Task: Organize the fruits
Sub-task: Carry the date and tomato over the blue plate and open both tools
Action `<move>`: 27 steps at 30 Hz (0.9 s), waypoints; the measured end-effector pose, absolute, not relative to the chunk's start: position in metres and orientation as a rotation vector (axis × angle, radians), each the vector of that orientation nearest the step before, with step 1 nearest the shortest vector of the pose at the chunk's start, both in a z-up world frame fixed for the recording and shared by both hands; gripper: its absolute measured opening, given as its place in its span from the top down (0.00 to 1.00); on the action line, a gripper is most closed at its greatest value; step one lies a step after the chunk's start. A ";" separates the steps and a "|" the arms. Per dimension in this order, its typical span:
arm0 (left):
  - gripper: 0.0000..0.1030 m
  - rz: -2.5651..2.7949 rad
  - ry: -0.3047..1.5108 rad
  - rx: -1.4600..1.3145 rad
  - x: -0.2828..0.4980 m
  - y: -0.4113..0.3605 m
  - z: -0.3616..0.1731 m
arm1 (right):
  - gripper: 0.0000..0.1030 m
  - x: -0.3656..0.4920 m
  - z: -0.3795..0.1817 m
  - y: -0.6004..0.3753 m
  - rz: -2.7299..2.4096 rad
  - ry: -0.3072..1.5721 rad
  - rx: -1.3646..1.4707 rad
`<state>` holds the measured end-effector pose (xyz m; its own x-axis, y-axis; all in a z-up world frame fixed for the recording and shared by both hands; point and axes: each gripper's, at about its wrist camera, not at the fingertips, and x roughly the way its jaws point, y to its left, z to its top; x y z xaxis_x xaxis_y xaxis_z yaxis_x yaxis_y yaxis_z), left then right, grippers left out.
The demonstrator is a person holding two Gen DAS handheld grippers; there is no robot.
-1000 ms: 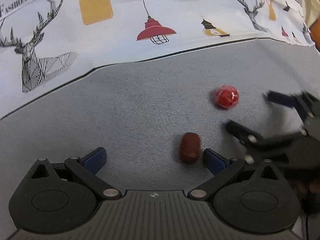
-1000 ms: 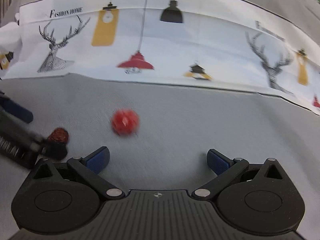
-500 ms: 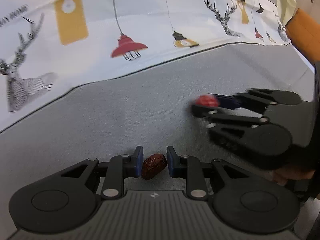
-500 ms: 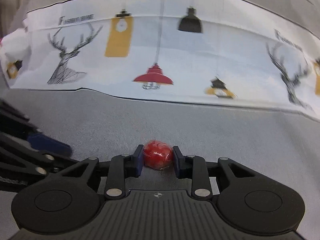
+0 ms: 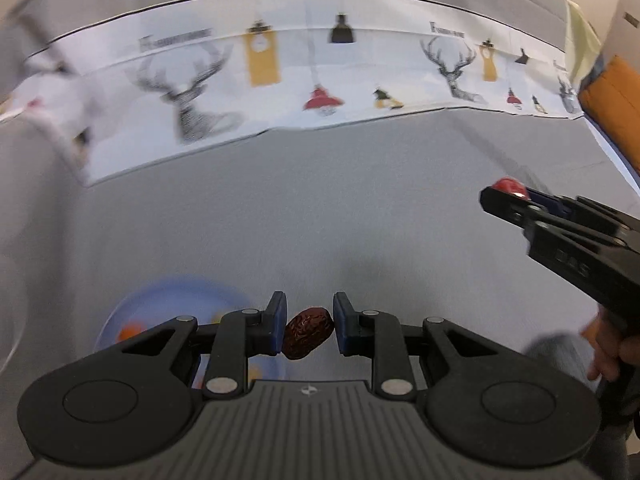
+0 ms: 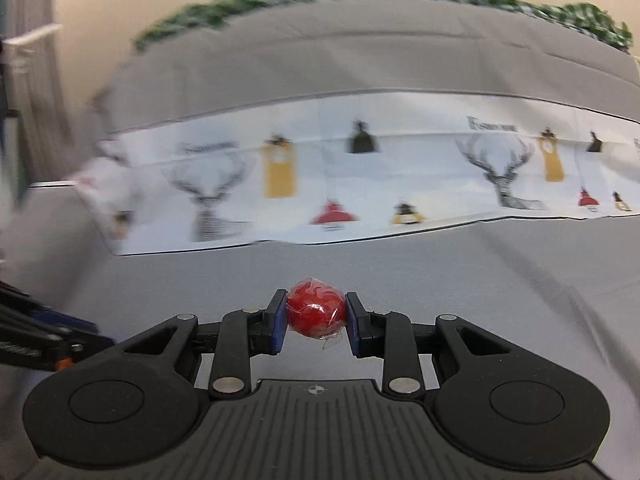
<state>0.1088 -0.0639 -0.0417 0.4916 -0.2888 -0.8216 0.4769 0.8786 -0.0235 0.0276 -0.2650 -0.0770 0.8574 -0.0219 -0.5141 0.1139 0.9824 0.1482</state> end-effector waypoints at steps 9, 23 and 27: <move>0.73 -0.299 0.976 0.206 -0.006 0.031 -0.010 | 0.70 -0.090 -0.026 -0.167 0.151 0.564 0.119; 0.73 -0.253 0.908 0.104 -0.082 0.085 0.005 | 0.70 -0.164 -0.004 -0.106 0.211 0.550 0.016; 0.73 -0.254 0.900 0.089 -0.084 0.088 0.008 | 0.70 -0.164 -0.002 -0.101 0.212 0.540 -0.005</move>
<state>-0.0840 0.0883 0.0075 0.5940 -0.1808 -0.7839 0.2551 0.9665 -0.0296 -0.1639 -0.1008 -0.0019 0.8365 0.1989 -0.5106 -0.2012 0.9782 0.0513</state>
